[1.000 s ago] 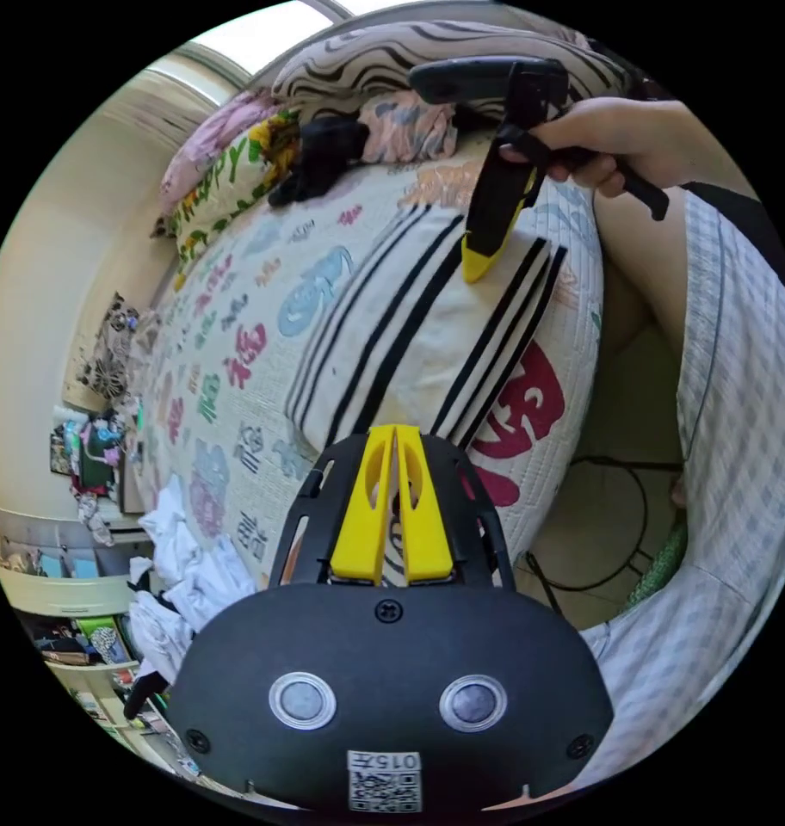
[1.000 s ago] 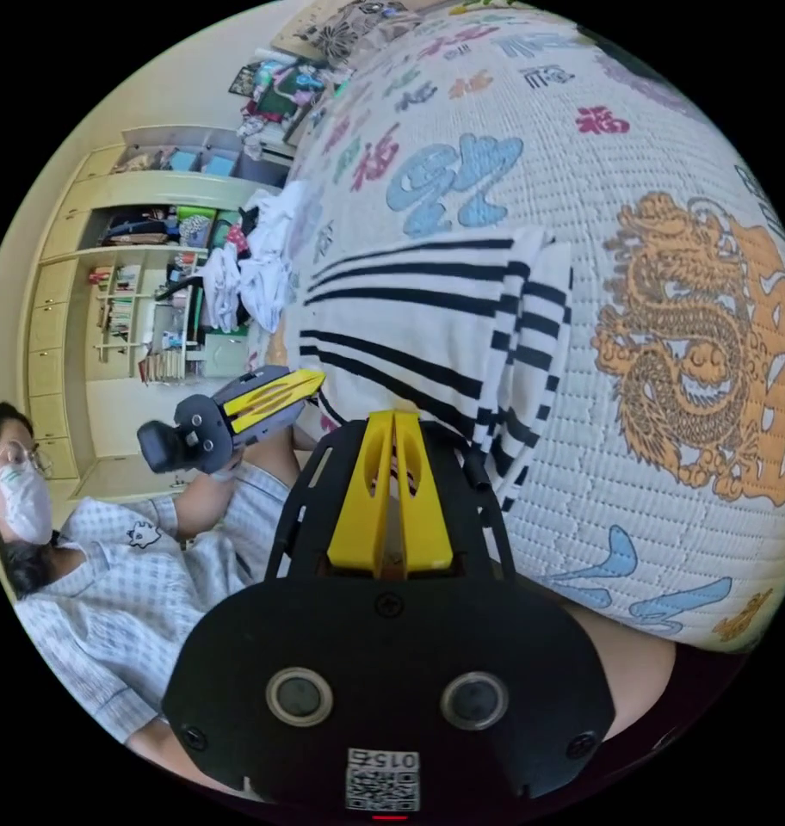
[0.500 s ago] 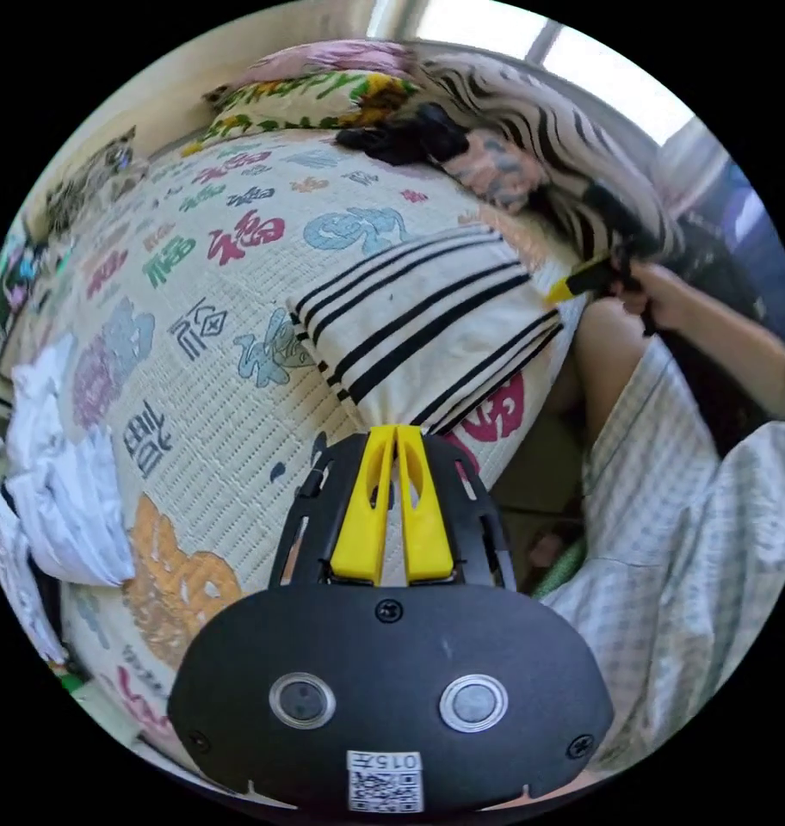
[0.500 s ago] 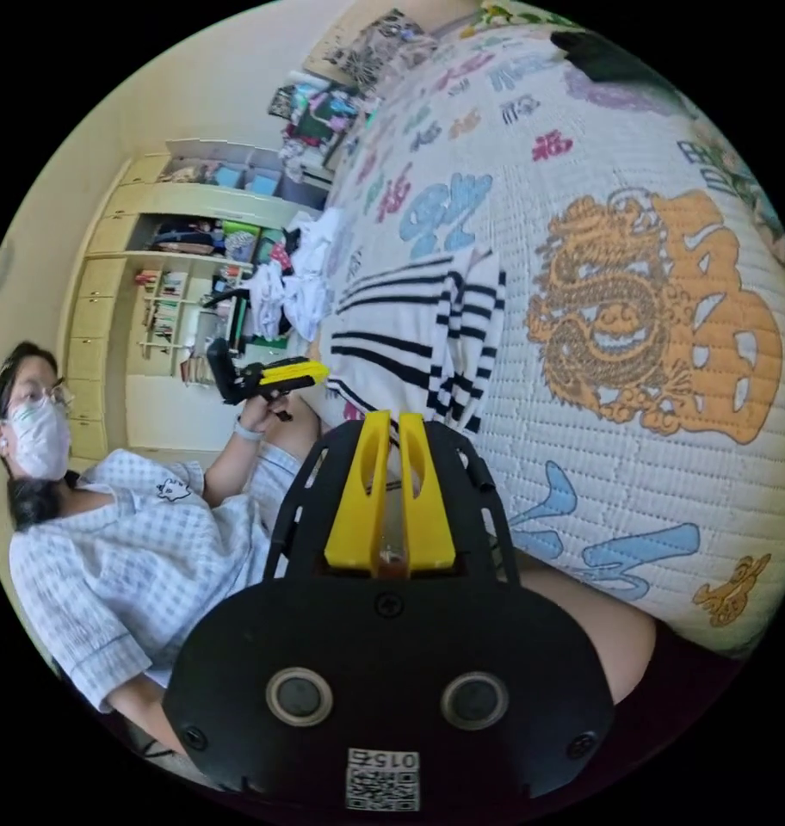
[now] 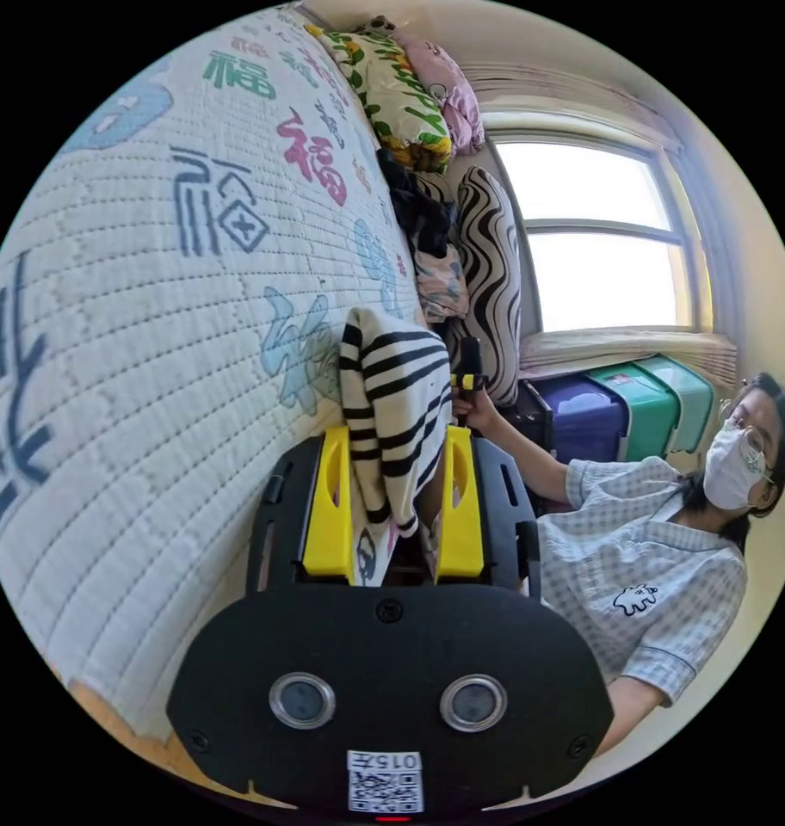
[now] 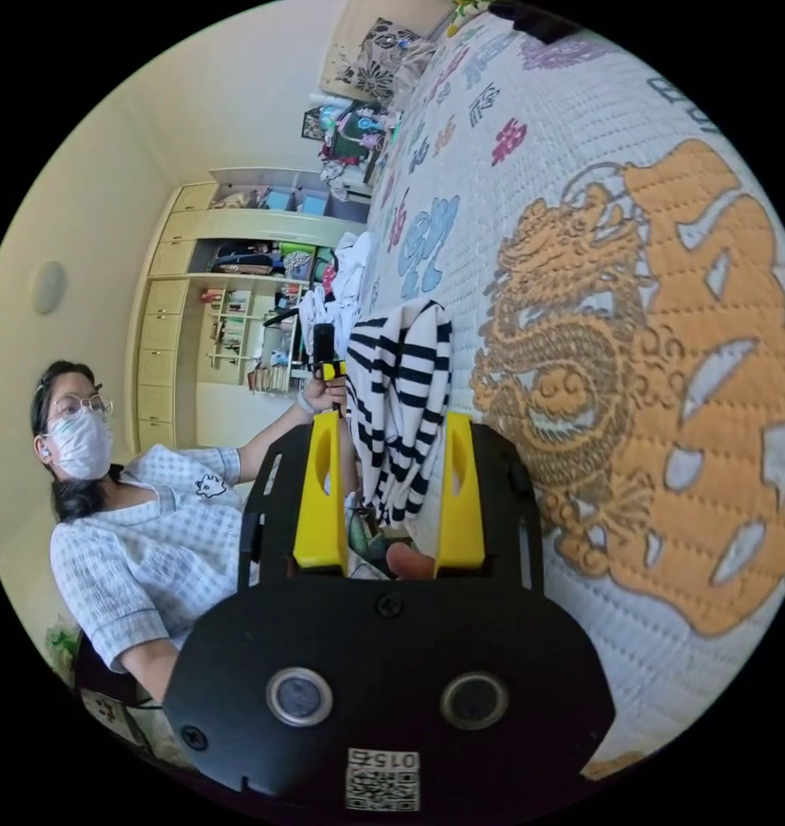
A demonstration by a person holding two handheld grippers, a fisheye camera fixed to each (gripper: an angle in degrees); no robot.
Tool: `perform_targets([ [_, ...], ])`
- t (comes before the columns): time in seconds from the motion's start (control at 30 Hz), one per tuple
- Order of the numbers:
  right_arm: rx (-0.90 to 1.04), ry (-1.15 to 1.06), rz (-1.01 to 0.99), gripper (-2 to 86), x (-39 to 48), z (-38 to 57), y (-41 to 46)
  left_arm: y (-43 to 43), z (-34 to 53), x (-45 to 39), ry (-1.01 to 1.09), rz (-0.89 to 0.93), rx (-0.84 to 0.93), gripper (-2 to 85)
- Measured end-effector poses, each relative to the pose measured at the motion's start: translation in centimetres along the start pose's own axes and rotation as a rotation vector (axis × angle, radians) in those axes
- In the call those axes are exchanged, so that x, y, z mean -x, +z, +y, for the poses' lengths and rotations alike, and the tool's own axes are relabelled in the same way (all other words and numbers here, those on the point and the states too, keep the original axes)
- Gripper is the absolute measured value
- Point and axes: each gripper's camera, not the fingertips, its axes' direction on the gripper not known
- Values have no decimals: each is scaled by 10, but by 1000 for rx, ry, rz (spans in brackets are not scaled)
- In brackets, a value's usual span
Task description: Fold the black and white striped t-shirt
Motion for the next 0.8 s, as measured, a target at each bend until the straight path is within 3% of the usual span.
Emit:
perform_targets([
  [0.17, 56, -56, -88, 161, -13, -22, 40, -25, -8, 3, -11, 13, 15, 123],
  [0.43, 14, -10, -107, 69, -30, -31, 87, -84, 4, -7, -24, 39, -29, 76],
  [0.63, 34, -127, -34, 60, 21, -45, 132, -163, 41, -53, 51, 85, -145, 72],
  [0.8, 149, -240, -62, 59, 84, -94, 228, -270, 99, -95, 86, 57, -276, 70],
])
